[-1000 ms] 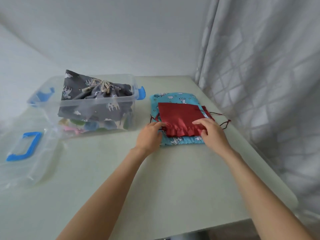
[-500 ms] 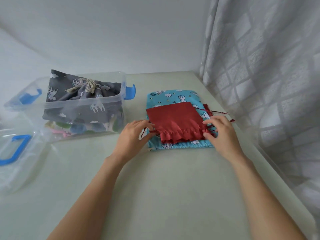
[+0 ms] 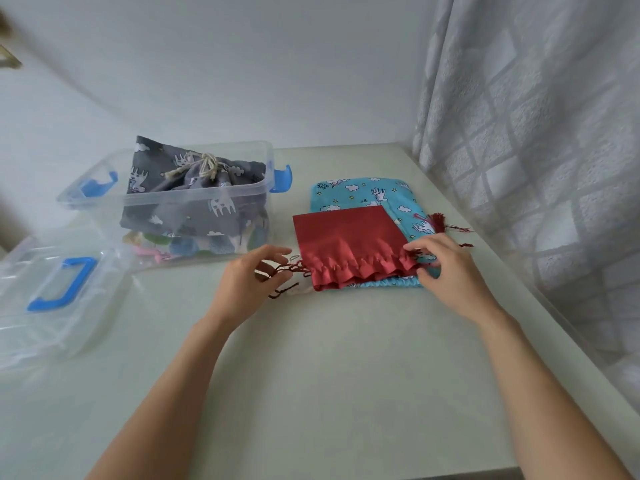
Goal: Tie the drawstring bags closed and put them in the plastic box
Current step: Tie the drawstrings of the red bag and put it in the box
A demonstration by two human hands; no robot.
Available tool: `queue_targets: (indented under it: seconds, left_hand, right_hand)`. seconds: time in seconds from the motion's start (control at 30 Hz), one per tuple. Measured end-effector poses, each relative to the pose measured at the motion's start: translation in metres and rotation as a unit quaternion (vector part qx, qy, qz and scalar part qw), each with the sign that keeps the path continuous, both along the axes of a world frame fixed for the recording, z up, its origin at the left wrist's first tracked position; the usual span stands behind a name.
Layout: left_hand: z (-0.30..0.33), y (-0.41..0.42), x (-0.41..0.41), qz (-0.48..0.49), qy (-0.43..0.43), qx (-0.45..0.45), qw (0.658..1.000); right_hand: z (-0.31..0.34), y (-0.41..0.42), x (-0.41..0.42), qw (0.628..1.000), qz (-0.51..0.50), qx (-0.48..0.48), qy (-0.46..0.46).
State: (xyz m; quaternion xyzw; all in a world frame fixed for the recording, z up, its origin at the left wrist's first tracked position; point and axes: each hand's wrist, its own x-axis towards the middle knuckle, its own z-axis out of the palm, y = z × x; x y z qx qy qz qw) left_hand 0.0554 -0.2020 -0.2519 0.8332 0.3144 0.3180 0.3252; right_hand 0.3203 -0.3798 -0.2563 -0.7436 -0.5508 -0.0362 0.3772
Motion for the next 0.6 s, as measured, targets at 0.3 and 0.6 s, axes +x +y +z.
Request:
queue_targets:
  seconds: [0.3,0.6]
  left_hand:
    - [0.002,0.0,-0.008,0.014,0.013,-0.003,1.0]
    - [0.012,-0.005,-0.011,-0.012,-0.017,-0.085,0.996]
  right_hand:
    - [-0.002,-0.005,0.006,0.994,-0.076,-0.084,-0.003]
    - [0.002,-0.006,0.001,0.989,-0.093,-0.093,-0.074]
